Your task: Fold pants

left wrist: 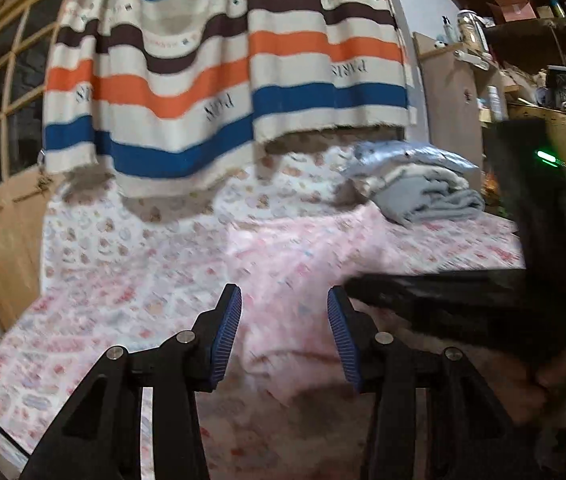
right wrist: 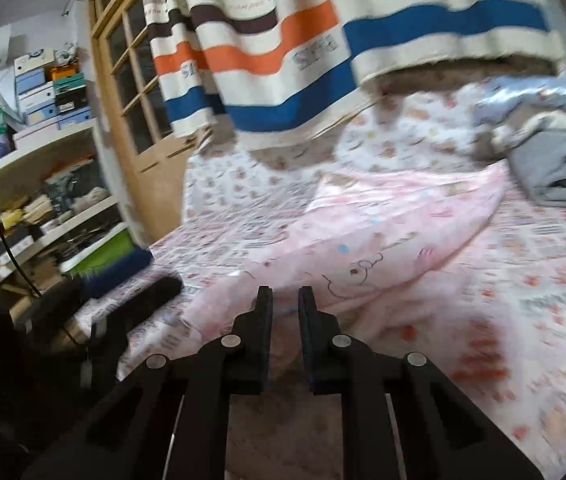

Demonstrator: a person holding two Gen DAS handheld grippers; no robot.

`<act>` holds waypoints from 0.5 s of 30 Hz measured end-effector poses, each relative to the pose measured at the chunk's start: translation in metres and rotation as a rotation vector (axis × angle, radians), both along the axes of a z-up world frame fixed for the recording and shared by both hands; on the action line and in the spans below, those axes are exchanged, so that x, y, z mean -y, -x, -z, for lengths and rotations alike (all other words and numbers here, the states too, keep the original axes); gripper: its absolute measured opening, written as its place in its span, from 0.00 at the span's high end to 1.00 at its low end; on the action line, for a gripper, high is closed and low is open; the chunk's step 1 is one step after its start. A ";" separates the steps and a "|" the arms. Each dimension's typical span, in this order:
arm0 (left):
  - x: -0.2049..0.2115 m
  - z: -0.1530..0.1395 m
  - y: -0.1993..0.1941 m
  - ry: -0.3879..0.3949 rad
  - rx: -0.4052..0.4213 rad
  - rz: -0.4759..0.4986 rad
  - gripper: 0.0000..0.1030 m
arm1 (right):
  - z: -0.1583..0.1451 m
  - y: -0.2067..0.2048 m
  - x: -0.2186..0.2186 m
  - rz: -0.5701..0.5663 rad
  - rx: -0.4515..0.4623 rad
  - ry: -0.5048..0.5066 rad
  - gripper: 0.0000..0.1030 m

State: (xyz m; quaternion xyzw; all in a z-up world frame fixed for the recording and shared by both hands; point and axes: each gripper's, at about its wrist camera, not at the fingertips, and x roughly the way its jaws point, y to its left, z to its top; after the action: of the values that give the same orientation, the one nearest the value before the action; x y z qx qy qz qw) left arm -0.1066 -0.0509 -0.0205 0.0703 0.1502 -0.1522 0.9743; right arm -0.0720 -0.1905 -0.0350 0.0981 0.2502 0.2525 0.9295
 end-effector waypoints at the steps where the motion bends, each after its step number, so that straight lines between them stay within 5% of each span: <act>1: 0.000 0.003 0.001 0.013 -0.020 0.023 0.57 | 0.001 -0.005 -0.001 -0.007 -0.009 -0.010 0.85; 6: 0.010 0.008 -0.004 0.060 -0.146 0.180 0.62 | 0.009 -0.024 0.004 -0.084 -0.104 -0.092 0.85; 11: 0.029 0.011 -0.020 0.012 -0.148 0.168 0.63 | 0.001 -0.019 0.011 -0.087 -0.062 -0.093 0.85; 15: 0.036 0.020 -0.034 0.028 -0.224 0.175 0.83 | -0.003 -0.001 0.016 -0.060 -0.001 -0.039 0.85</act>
State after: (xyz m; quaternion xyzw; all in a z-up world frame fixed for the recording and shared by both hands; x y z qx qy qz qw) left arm -0.0723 -0.0866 -0.0404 0.0519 0.2492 -0.2458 0.9353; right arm -0.0709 -0.2069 -0.0322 0.1089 0.2484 0.2851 0.9193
